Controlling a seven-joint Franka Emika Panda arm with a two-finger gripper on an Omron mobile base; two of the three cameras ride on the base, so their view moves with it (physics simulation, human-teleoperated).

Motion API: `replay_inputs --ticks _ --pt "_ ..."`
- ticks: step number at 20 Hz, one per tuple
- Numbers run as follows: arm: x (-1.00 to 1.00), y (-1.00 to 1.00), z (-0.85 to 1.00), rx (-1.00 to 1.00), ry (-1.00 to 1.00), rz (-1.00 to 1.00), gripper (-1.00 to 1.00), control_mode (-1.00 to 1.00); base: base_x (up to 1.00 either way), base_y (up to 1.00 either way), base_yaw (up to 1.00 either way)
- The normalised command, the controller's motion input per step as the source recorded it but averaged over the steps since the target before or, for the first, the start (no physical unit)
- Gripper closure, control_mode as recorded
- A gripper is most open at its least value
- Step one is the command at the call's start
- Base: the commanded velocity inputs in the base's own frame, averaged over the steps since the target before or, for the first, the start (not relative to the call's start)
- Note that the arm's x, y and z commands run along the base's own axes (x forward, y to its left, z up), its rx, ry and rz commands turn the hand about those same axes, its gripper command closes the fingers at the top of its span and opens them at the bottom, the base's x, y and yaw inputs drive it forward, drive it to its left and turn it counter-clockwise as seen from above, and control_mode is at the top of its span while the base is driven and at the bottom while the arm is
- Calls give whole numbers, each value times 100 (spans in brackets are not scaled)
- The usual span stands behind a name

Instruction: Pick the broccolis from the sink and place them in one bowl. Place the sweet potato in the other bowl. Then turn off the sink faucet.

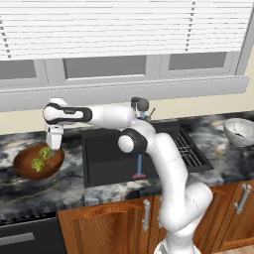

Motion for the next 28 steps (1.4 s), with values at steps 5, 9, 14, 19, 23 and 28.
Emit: replay_inputs --ticks 5,9,14,19,23,28 --pt "3 7 -3 -3 2 0 -100 -100 0 0 0" --pt "-27 0 0 0 -7 0 -100 -100 0 0 0" --pt "-57 -22 2 0 -20 -1 -100 -100 0 0 0" --pt "-72 -98 0 8 -34 -10 -100 -100 0 0 0" --pt "-62 -100 31 21 -31 -7 -100 -100 0 0 0" --pt "-70 -100 30 22 -28 -1 -100 -100 0 0 0"
